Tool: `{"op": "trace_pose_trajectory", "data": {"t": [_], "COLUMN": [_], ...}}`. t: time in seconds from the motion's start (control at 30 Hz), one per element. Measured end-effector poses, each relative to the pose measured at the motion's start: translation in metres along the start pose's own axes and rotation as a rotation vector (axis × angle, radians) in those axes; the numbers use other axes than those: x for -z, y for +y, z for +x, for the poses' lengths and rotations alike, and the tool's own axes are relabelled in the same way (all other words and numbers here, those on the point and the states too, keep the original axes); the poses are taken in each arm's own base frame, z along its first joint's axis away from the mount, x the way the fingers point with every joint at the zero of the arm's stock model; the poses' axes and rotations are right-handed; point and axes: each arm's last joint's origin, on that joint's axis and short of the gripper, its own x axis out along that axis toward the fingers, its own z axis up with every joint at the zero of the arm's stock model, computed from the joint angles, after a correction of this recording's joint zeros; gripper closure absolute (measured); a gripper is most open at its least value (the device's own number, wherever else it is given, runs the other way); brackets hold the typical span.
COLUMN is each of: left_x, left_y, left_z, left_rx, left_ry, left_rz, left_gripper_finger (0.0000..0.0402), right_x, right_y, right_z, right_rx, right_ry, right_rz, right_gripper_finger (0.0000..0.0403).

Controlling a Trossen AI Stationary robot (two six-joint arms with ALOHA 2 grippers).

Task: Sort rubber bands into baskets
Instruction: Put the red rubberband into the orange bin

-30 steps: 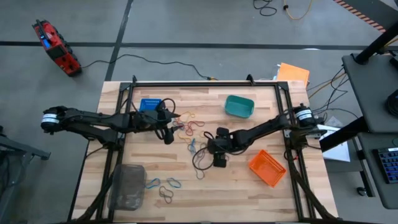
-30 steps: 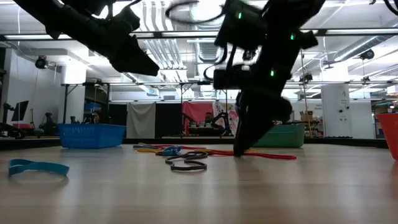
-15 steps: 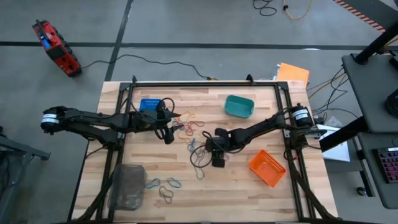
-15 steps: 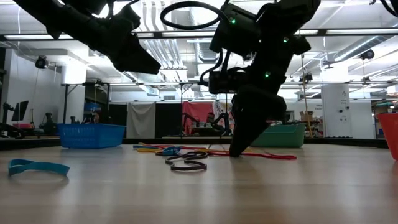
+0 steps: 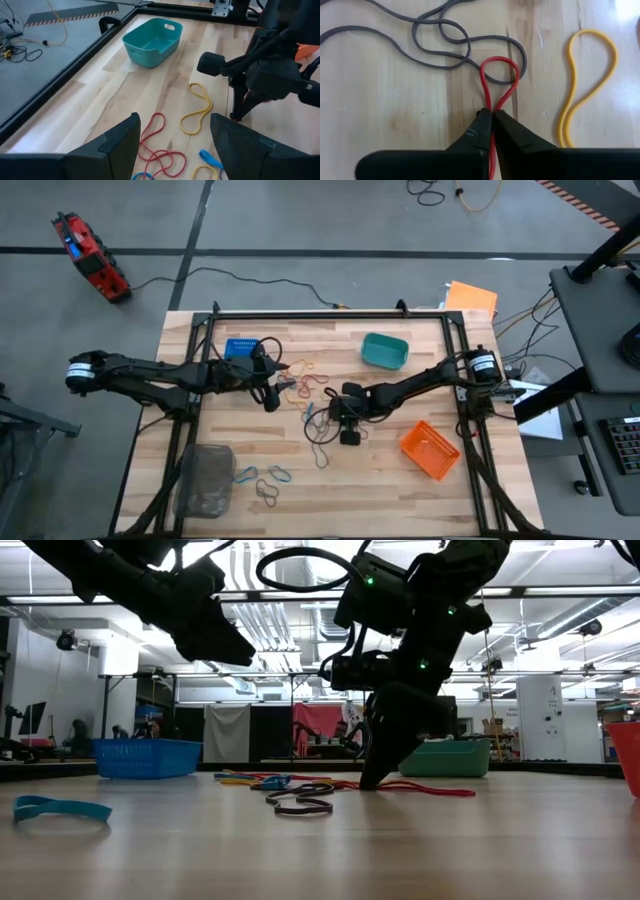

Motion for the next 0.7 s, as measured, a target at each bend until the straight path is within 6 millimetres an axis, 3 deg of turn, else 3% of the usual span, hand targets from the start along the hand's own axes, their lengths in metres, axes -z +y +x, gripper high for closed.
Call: {"op": "trace_pose_trajectory", "data": {"t": [0.3, 0.7], "left_x": [0.001, -0.001], "left_y": [-0.014, -0.041], "left_z": [-0.003, -0.013], "left_rx": [0.127, 0.244], "left_ry": [0.009, -0.040], "left_rz": [-0.047, -0.044], "left_gripper_finger": [0.0178, 0.0178], "right_x": [-0.017, -0.011], "right_y": [-0.003, 0.010], "right_z": [-0.061, -0.120], "right_rx": [-0.013, 0.056], "right_ry": [-0.176, -0.346], "right_rz": [-0.012, -0.062], "right_gripper_finger": [0.0394, 0.0394]}}
